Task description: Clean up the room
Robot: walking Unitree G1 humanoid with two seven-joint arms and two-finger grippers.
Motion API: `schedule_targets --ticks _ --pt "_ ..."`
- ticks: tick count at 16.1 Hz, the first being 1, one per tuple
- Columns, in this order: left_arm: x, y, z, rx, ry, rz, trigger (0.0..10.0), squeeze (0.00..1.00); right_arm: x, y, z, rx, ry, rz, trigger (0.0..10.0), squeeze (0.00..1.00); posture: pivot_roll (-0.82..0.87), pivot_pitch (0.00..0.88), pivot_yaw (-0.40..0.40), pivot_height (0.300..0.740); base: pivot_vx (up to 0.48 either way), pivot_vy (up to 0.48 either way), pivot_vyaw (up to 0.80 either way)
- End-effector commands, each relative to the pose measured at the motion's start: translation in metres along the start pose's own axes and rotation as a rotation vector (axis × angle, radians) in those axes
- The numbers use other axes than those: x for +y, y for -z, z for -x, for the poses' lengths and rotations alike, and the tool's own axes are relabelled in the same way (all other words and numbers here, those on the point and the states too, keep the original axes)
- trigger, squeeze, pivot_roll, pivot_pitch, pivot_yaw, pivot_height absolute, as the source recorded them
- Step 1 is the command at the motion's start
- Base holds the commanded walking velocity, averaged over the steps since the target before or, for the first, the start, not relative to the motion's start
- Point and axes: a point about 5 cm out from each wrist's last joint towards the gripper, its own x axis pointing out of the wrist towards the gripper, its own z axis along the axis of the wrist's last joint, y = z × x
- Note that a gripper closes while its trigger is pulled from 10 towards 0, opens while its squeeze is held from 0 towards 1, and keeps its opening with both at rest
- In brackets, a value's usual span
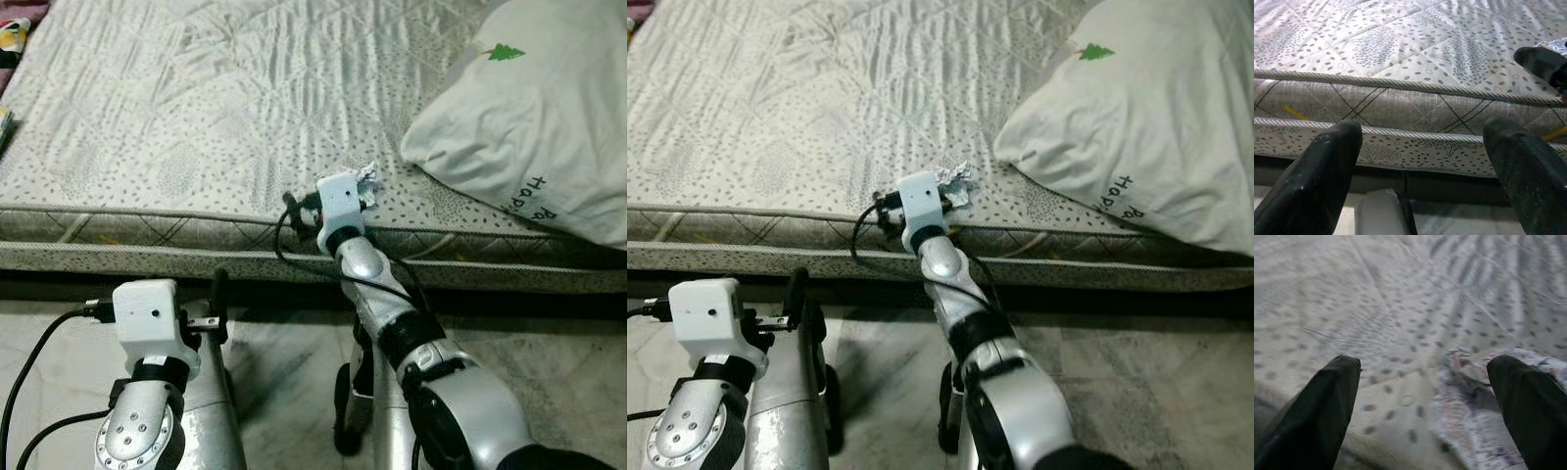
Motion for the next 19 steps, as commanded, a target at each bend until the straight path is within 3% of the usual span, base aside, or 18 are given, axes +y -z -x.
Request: schedule_targets --ticks 1,3,7,8,9,10,19 --pt "0.000 0.000 0.002 0.011 -0.006 -0.004 10.0 0.00 0.012 0.000 -0.002 0.026 0.001 0.017 10.0 0.00 0.19 0.293 -0.065 0.509 0.000 0.000 0.00" --pt "-0.001 -0.002 -0.001 0.000 -0.006 -0.010 10.0 0.00 0.011 0.014 -0.003 0.153 0.050 0.139 10.0 0.00 0.19 0.284 -0.069 0.509 0.000 0.000 0.00" --pt "-0.001 -0.001 -0.002 -0.003 -0.007 -0.020 10.0 0.00 -0.003 0.036 0.004 0.312 0.116 0.206 10.0 0.00 0.20 0.267 -0.075 0.509 0.000 0.000 0.00" --pt "-0.002 0.000 -0.003 -0.002 -0.006 -0.022 10.0 0.00 -0.007 0.044 0.007 0.369 0.130 0.141 8.2 0.00 0.20 0.261 -0.076 0.509 0.000 0.000 0.00" --pt "-0.002 0.000 -0.004 -0.004 -0.006 -0.023 10.0 0.00 -0.008 0.046 0.008 0.388 0.136 0.108 3.8 0.00 0.20 0.257 -0.076 0.509 0.000 0.000 0.00" --pt "-0.002 0.000 -0.006 -0.006 -0.005 -0.024 10.0 0.00 -0.010 0.046 0.008 0.385 0.137 0.089 0.0 0.00 0.20 0.251 -0.076 0.509 0.000 0.000 0.00" --pt "-0.001 0.000 -0.017 -0.020 -0.001 -0.037 10.0 0.00 -0.025 0.040 0.006 0.369 0.252 -0.056 0.0 0.00 0.19 0.212 -0.078 0.509 0.000 0.000 0.00"
